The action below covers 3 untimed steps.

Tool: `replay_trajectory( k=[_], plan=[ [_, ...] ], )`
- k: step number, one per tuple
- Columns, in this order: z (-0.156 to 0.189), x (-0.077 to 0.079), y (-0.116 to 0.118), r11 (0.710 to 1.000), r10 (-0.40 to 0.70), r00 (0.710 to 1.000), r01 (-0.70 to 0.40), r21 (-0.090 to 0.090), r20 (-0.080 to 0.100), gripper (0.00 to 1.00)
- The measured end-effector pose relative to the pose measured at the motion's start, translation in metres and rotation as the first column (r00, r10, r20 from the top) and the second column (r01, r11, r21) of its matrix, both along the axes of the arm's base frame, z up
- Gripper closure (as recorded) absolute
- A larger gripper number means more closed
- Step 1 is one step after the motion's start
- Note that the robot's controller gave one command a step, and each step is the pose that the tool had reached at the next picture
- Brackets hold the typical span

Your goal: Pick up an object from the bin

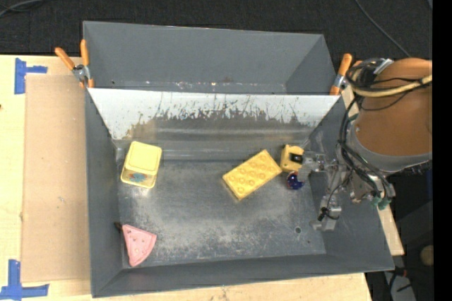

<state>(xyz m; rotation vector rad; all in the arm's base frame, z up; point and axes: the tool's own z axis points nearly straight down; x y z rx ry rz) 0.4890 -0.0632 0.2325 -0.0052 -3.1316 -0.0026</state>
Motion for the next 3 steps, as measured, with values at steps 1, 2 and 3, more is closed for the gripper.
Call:
replay_trajectory(
  k=[1, 2, 3],
  plan=[
    [0.004, 0.001, 0.0, 1.0, 0.003, 1.0, -0.003, -0.001, 0.009, 0.0],
    [-0.068, 0.045, 0.038, 0.995, 0.099, 0.995, -0.099, -0.001, 0.011, 0.0],
    [-0.073, 0.122, 0.058, 0.999, 0.052, 0.998, -0.052, -0.002, 0.021, 0.0]
  ],
)
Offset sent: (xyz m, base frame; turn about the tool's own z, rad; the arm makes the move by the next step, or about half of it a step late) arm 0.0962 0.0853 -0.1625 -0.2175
